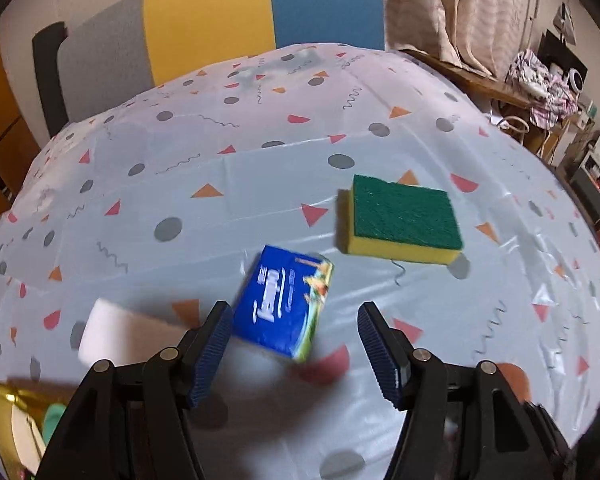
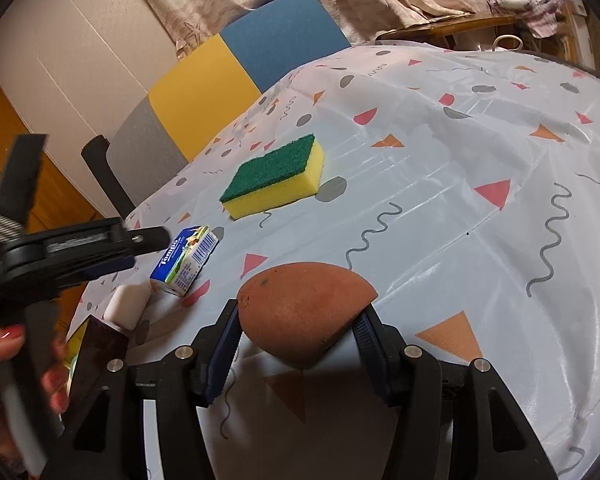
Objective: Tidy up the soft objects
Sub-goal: 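Grasp the blue Tempo tissue pack with the left gripper while the right holds the brown sponge, then lower the Tempo pack into the gold tray with the left gripper while the right carries the brown sponge, then lower the brown egg-shaped sponge into the gold tray and open the right gripper, then move the left gripper to the white melamine sponge while the right heads toward the scrub sponge, then grasp the white melamine sponge with the left gripper, then grasp the green-and-yellow scrub sponge with the right gripper while the left lifts the white sponge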
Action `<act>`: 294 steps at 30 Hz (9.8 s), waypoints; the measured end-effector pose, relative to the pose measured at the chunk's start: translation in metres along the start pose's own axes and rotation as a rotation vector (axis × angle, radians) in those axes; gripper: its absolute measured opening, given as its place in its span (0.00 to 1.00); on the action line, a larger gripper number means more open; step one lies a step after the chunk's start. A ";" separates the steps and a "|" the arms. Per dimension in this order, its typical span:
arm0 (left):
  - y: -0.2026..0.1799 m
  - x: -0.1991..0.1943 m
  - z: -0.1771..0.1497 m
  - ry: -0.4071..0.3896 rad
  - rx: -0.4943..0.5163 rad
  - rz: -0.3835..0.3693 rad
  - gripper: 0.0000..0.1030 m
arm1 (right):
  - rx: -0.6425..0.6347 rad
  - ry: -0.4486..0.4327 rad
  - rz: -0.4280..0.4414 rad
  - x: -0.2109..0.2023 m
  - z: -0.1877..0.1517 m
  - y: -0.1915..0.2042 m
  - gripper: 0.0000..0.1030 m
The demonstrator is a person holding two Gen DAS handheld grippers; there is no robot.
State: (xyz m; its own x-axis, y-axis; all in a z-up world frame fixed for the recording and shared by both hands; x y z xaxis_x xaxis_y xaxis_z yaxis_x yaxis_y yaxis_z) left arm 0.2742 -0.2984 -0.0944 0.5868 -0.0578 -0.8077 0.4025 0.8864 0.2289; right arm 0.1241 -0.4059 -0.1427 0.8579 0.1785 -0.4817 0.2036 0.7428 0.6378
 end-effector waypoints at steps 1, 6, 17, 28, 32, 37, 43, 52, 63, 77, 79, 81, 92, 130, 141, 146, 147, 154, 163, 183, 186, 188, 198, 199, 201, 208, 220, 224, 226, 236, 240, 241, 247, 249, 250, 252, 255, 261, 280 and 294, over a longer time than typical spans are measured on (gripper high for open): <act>-0.002 0.004 0.001 0.000 0.009 -0.003 0.65 | -0.001 0.000 -0.001 0.000 0.000 0.000 0.55; -0.006 0.029 -0.001 0.008 0.054 0.024 0.66 | 0.009 -0.008 0.014 -0.001 0.000 -0.001 0.55; -0.008 0.046 -0.016 0.037 0.011 0.014 0.53 | 0.010 -0.013 0.016 -0.001 0.000 -0.002 0.55; -0.007 0.020 -0.048 0.054 -0.066 -0.052 0.52 | 0.007 -0.013 0.011 -0.001 0.000 -0.002 0.55; -0.006 0.007 -0.064 0.066 -0.083 -0.073 0.52 | 0.007 -0.013 0.012 -0.001 0.000 -0.002 0.55; 0.005 -0.021 -0.093 0.066 -0.180 -0.153 0.52 | 0.009 -0.013 0.012 -0.002 0.000 -0.002 0.55; 0.010 -0.066 -0.121 0.031 -0.253 -0.262 0.51 | 0.011 -0.014 0.015 -0.001 0.001 -0.002 0.55; 0.025 -0.123 -0.159 -0.067 -0.242 -0.324 0.51 | 0.008 -0.010 0.008 -0.001 0.001 -0.002 0.55; 0.090 -0.150 -0.194 -0.106 -0.271 -0.291 0.52 | -0.005 -0.001 -0.012 0.000 0.000 -0.001 0.55; 0.154 -0.117 -0.245 -0.003 -0.279 -0.186 0.52 | -0.023 0.009 -0.036 0.002 0.000 0.001 0.55; 0.156 -0.116 -0.248 -0.005 -0.265 -0.154 0.52 | -0.025 0.010 -0.039 0.002 0.000 0.001 0.55; 0.160 -0.115 -0.251 -0.007 -0.256 -0.125 0.52 | -0.028 0.012 -0.044 0.002 0.000 0.002 0.55; 0.170 -0.143 -0.258 -0.087 -0.288 -0.132 0.52 | -0.054 0.037 -0.084 0.005 0.000 0.006 0.55; 0.209 -0.153 -0.258 -0.080 -0.485 -0.147 0.52 | -0.790 0.469 0.270 -0.039 -0.140 0.258 0.58; 0.221 -0.147 -0.262 -0.056 -0.536 -0.138 0.52 | -0.940 0.623 0.232 -0.031 -0.170 0.258 0.75; 0.218 -0.147 -0.263 -0.053 -0.532 -0.142 0.52 | -0.859 0.583 0.243 -0.035 -0.160 0.255 0.77; 0.218 -0.147 -0.263 -0.055 -0.531 -0.142 0.52 | -0.845 0.569 0.238 -0.035 -0.158 0.253 0.77; 0.208 -0.150 -0.260 -0.064 -0.504 -0.188 0.52 | -0.589 0.440 0.232 -0.040 -0.124 0.231 0.78; 0.190 -0.155 -0.257 -0.081 -0.447 -0.235 0.52 | -0.269 0.393 0.139 -0.027 -0.104 0.166 0.79; 0.180 -0.169 -0.157 -0.116 -0.436 -0.272 0.65 | -0.163 0.185 0.072 -0.026 -0.061 0.085 0.81; 0.184 -0.159 -0.117 -0.137 -0.438 -0.226 0.68 | -0.141 0.155 0.084 -0.027 -0.057 0.074 0.81; 0.183 -0.144 -0.089 -0.132 -0.426 -0.209 0.68 | -0.135 0.145 0.091 -0.028 -0.056 0.069 0.81; 0.174 -0.025 -0.013 0.042 -0.414 -0.076 0.69 | -0.170 0.112 0.153 -0.030 -0.063 0.062 0.84; 0.172 -0.011 -0.011 0.069 -0.398 -0.060 0.69 | -0.174 0.111 0.159 -0.030 -0.063 0.062 0.85; 0.167 0.016 -0.010 0.122 -0.352 -0.006 0.69 | -0.167 0.107 0.167 -0.029 -0.064 0.060 0.85; 0.137 0.066 -0.021 0.337 -0.274 -0.082 0.67 | -0.134 0.083 0.208 -0.030 -0.062 0.057 0.86; 0.016 -0.008 -0.004 0.200 -0.083 -0.331 0.68 | -0.080 -0.002 0.216 -0.043 -0.056 0.047 0.86; 0.011 -0.014 0.007 0.106 0.010 -0.240 0.71 | -0.075 -0.009 0.215 -0.043 -0.056 0.046 0.86; 0.007 -0.006 0.013 0.085 0.036 -0.227 0.77 | -0.074 -0.007 0.213 -0.042 -0.056 0.046 0.86; -0.002 0.036 -0.003 0.211 0.045 -0.296 0.75 | -0.067 -0.015 0.230 -0.044 -0.056 0.046 0.87; 0.003 0.021 -0.019 0.273 0.055 -0.344 0.75 | -0.067 -0.018 0.233 -0.043 -0.056 0.046 0.87; 0.003 0.015 -0.024 0.279 0.052 -0.367 0.75 | -0.067 -0.017 0.232 -0.043 -0.056 0.046 0.87; -0.010 -0.011 -0.051 0.250 0.163 -0.363 0.77 | -0.053 -0.048 0.237 -0.049 -0.055 0.043 0.85; -0.014 -0.014 -0.058 0.227 0.190 -0.325 0.77 | -0.017 -0.109 0.223 -0.057 -0.051 0.036 0.85; -0.015 -0.015 -0.060 0.213 0.194 -0.309 0.77 | -0.006 -0.124 0.224 -0.059 -0.050 0.034 0.85; -0.017 -0.015 -0.062 0.184 0.203 -0.266 0.77 | 0.002 -0.134 0.216 -0.060 -0.049 0.032 0.85; -0.017 -0.014 -0.065 0.149 0.200 -0.209 0.75 | -0.001 -0.133 0.209 -0.060 -0.048 0.033 0.85; -0.018 -0.021 -0.075 0.090 0.221 -0.122 0.60 | 0.003 -0.133 0.213 -0.061 -0.048 0.032 0.85; -0.006 -0.031 -0.094 0.049 0.069 -0.161 0.50 | -0.184 0.050 -0.082 0.003 0.079 0.021 0.94; 0.009 -0.028 -0.096 0.095 -0.063 -0.266 0.51 | -0.563 0.447 -0.112 0.152 0.145 0.045 1.00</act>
State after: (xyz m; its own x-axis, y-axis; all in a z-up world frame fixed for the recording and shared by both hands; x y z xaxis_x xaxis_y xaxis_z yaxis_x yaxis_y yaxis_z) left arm 0.1937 -0.2446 -0.1217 0.3963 -0.2516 -0.8830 0.4876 0.8726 -0.0298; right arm 0.3320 -0.4386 -0.1003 0.5472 0.2390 -0.8022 -0.0975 0.9701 0.2225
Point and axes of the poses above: each gripper's, at about its wrist camera, not at the fingertips, and x roughly the way its jaws point, y to its left, z to its top, the point moved 6 cm from there along x, roughly the way its jaws point, and after that the axes turned 14 degrees about z, right-handed, at the moved point
